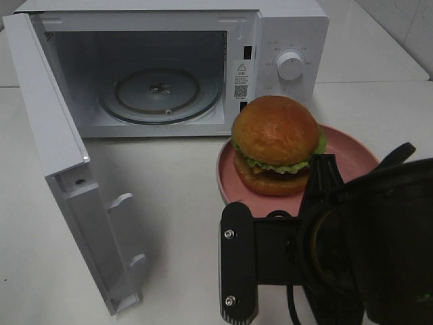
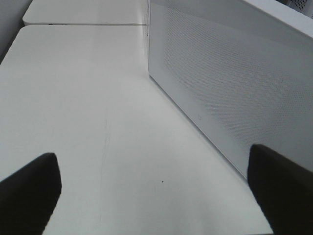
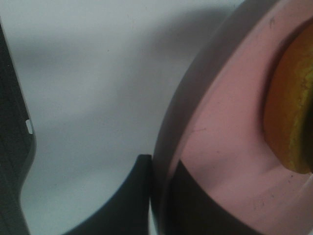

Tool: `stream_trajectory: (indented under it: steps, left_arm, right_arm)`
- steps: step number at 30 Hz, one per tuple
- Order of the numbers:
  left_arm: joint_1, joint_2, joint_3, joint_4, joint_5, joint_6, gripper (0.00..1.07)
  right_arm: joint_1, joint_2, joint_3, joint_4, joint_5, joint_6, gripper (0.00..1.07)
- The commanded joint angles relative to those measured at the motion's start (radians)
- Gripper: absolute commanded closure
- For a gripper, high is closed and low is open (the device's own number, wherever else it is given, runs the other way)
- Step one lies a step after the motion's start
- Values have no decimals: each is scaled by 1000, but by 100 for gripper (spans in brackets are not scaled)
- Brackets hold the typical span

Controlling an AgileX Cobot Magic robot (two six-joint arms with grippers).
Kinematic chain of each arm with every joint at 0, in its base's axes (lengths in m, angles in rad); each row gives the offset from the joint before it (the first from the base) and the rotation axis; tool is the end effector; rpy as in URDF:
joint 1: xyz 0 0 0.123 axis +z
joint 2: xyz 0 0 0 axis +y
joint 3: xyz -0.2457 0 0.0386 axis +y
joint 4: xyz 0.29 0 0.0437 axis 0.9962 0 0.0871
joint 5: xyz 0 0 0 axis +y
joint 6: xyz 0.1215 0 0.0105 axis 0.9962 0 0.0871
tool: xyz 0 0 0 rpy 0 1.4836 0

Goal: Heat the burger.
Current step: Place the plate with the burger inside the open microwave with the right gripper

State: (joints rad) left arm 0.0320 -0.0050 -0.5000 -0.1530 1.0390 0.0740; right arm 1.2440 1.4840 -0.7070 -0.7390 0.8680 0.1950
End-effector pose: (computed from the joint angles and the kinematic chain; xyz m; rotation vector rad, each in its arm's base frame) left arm 0.0965 -0.0129 0.2871 0.0477 2.0096 -0.1147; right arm 0.1466 0.2370 0.0957 -1.8788 1.9454 -0.5754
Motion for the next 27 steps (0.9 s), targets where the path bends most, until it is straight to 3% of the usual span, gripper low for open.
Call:
stream_trajectory:
  steps: [1, 16, 27]
  left_arm:
    - [4, -8, 4, -2, -3, -4, 9]
    - [4, -8, 4, -2, -3, -4, 9]
    - [4, -8, 4, -2, -3, -4, 9]
  right_arm:
    - [5, -12, -5, -87, -21, -44, 106]
    - [5, -12, -5, -141, -99, -312, 105]
    - [0, -12, -5, -142, -211, -346, 107]
